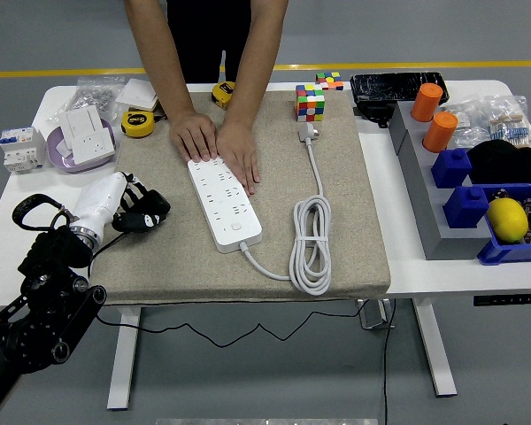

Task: Pick up the plug,place it near the board,insert it into the board,press the button

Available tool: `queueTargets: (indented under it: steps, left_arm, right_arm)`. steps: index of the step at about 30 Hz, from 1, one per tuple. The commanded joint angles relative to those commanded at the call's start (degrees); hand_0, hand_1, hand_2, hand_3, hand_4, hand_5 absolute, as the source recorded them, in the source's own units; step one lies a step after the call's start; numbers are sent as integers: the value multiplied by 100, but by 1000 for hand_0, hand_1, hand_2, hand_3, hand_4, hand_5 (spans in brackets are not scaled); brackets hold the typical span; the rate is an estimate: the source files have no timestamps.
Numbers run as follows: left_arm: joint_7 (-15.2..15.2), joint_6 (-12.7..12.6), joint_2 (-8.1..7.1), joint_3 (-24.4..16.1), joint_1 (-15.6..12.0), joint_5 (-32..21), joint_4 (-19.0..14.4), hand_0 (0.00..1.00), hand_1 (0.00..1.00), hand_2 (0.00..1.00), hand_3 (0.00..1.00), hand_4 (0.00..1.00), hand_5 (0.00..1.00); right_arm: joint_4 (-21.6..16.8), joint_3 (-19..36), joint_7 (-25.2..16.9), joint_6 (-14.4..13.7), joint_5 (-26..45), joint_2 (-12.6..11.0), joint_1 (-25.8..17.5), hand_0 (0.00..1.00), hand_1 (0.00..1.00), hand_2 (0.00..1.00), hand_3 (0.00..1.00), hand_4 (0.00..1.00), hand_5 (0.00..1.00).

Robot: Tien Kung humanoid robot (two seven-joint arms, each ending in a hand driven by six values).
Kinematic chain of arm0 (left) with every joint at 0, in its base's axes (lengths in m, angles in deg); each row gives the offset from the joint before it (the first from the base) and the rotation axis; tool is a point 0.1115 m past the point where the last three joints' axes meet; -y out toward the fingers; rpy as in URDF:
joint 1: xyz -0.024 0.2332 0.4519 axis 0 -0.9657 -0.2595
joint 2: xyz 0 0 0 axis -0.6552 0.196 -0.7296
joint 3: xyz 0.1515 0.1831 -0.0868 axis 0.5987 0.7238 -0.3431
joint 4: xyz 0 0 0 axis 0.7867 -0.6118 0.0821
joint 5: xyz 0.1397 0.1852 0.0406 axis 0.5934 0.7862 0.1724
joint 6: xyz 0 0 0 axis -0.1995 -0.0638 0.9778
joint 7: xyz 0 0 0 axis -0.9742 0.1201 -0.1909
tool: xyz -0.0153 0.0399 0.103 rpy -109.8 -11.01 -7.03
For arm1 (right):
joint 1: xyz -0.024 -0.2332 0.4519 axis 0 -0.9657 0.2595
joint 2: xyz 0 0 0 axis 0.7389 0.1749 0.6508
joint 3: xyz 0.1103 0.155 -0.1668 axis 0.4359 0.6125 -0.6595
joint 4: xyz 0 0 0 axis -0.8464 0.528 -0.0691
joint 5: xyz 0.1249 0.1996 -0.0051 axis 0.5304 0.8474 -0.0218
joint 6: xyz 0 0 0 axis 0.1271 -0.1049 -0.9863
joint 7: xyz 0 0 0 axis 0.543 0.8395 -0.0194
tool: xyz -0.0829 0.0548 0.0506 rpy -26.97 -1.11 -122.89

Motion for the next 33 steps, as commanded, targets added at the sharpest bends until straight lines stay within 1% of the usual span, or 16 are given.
queueTargets:
  steps: [2, 7, 13, 17, 20, 24, 26, 28, 33]
  left_arm:
    - [0, 5, -27, 51, 2, -49, -42, 374, 368, 428, 490, 656, 132]
    - [-28, 36, -169, 316, 70, -145, -243, 376, 371, 428, 488, 657, 133]
    - [-42, 56, -380, 651, 328, -241, -501, 376, 372, 427, 486, 660, 136]
    - [-6, 54, -529, 967, 572, -308, -568, 377, 374, 426, 486, 659, 136]
    - [59, 42, -683, 1371, 878, -348, -556, 377, 374, 426, 486, 659, 136]
    - [124, 22, -822, 1904, 1269, -403, -493, 378, 375, 425, 484, 659, 135]
    - [149, 13, -860, 2171, 1437, -416, -463, 378, 375, 425, 484, 659, 135]
    - [164, 12, -860, 2374, 1577, -393, -421, 380, 376, 425, 483, 661, 135]
    - [189, 10, -821, 2611, 1717, -378, -303, 380, 376, 425, 483, 661, 135]
  right_arm:
    - [0, -8, -3, 0, 7, 1, 0, 787, 704, 699, 708, 998, 887]
    - [0, -1, 7, -3, -2, -6, -8, 787, 705, 700, 709, 998, 889]
    - [0, -13, 10, -2, -3, -11, 3, 788, 705, 700, 708, 998, 889]
    - [0, -14, 12, -2, 1, -12, 15, 788, 705, 700, 708, 998, 890]
    - [0, -14, 18, -4, 2, -25, 27, 788, 705, 700, 708, 998, 890]
    - [0, -21, 20, -5, 11, -42, 47, 788, 705, 699, 709, 998, 890]
    - [0, -26, 21, -4, 13, -46, 55, 788, 705, 699, 709, 998, 890]
    - [0, -25, 23, -5, 8, -49, 64, 788, 704, 699, 707, 998, 889]
    - [0, -40, 20, -4, 19, -52, 80, 788, 704, 699, 707, 998, 889]
